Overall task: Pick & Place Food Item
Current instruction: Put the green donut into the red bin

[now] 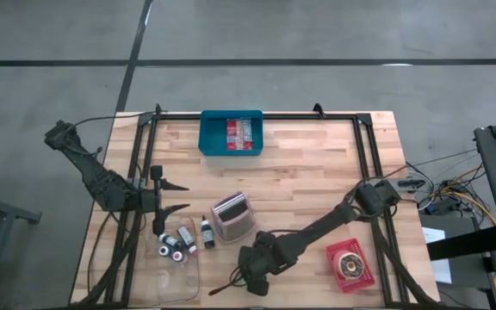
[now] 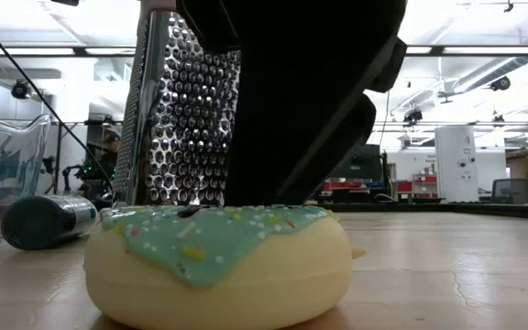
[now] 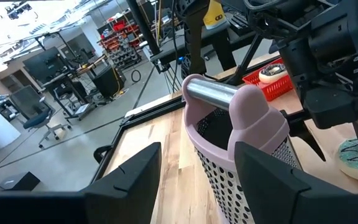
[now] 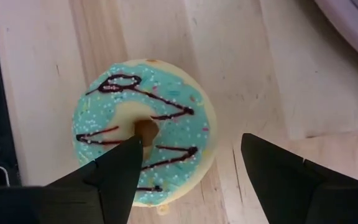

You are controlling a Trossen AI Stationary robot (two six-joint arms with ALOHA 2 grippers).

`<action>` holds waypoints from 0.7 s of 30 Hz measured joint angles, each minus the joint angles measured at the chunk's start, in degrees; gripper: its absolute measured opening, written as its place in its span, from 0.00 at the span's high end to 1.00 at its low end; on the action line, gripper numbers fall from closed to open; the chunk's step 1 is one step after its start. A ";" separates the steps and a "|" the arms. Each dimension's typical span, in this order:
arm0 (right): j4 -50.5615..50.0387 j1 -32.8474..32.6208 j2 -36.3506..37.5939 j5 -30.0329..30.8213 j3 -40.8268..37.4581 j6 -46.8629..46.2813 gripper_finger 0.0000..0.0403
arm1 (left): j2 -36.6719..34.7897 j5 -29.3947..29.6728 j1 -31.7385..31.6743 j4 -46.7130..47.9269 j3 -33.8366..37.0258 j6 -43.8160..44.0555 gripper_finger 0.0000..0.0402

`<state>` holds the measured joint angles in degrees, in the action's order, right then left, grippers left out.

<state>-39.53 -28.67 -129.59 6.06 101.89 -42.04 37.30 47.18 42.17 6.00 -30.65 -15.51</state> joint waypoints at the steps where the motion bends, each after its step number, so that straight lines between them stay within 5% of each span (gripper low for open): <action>1: 0.08 0.02 -0.26 0.00 0.00 0.00 0.34 | 0.00 0.00 0.00 0.00 0.00 0.01 0.49; 12: 1.44 -0.33 -1.14 0.52 -0.13 -0.02 0.40 | -0.07 0.00 0.00 0.00 0.00 0.02 0.49; 21: 1.46 -0.83 -1.21 1.34 -0.15 -0.24 0.55 | -0.07 0.02 0.00 0.00 0.00 0.02 0.49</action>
<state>-38.06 -29.50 -130.80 7.40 101.73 -42.28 37.23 47.20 42.17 6.00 -30.65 -15.49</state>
